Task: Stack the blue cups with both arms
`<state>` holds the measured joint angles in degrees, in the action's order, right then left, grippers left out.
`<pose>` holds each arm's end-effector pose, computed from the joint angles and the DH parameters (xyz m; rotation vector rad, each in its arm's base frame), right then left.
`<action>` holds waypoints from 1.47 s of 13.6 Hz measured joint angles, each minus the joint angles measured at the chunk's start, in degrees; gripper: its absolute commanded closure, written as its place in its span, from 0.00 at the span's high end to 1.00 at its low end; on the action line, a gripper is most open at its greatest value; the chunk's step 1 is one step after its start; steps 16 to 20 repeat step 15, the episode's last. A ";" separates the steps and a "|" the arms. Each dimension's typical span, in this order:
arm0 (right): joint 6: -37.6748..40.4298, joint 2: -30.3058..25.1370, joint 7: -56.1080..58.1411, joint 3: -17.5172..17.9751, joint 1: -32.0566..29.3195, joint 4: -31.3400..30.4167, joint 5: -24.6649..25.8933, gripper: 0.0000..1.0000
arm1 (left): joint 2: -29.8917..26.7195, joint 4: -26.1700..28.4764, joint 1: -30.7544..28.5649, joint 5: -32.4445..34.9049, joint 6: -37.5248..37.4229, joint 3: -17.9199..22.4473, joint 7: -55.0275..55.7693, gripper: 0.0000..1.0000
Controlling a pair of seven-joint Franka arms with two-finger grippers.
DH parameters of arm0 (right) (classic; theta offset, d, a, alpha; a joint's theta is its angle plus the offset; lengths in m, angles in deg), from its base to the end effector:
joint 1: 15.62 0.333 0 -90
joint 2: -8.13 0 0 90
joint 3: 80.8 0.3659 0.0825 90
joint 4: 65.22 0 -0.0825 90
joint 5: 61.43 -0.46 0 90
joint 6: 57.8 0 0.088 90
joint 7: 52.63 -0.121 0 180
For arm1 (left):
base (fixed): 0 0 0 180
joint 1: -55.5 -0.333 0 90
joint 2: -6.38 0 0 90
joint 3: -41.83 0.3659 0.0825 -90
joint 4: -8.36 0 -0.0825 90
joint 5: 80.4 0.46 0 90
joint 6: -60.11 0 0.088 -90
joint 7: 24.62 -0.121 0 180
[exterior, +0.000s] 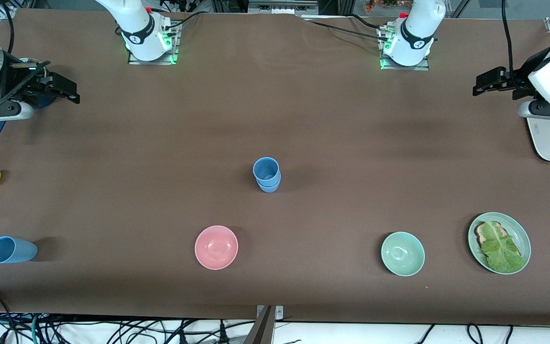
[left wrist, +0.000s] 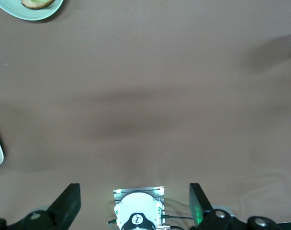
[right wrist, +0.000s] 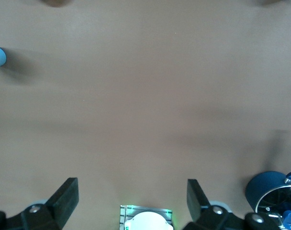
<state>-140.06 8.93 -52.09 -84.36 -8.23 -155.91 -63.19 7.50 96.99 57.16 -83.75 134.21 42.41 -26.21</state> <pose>0.6154 0.0455 0.6348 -3.1039 -0.1209 0.2519 0.6011 -0.0196 0.6417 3.0529 -0.0838 -0.4193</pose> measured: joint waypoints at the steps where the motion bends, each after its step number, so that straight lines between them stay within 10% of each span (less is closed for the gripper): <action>1: -0.04 0.00 0.00 -0.01 -0.04 0.04 0.00 1.00 | 0.00 0.00 0.00 0.00 0.00 -0.02 0.00 1.00; 20: -0.34 -0.05 0.01 -0.08 -0.61 1.25 -0.03 1.00 | 0.00 0.00 0.00 0.00 0.03 -0.04 0.00 1.00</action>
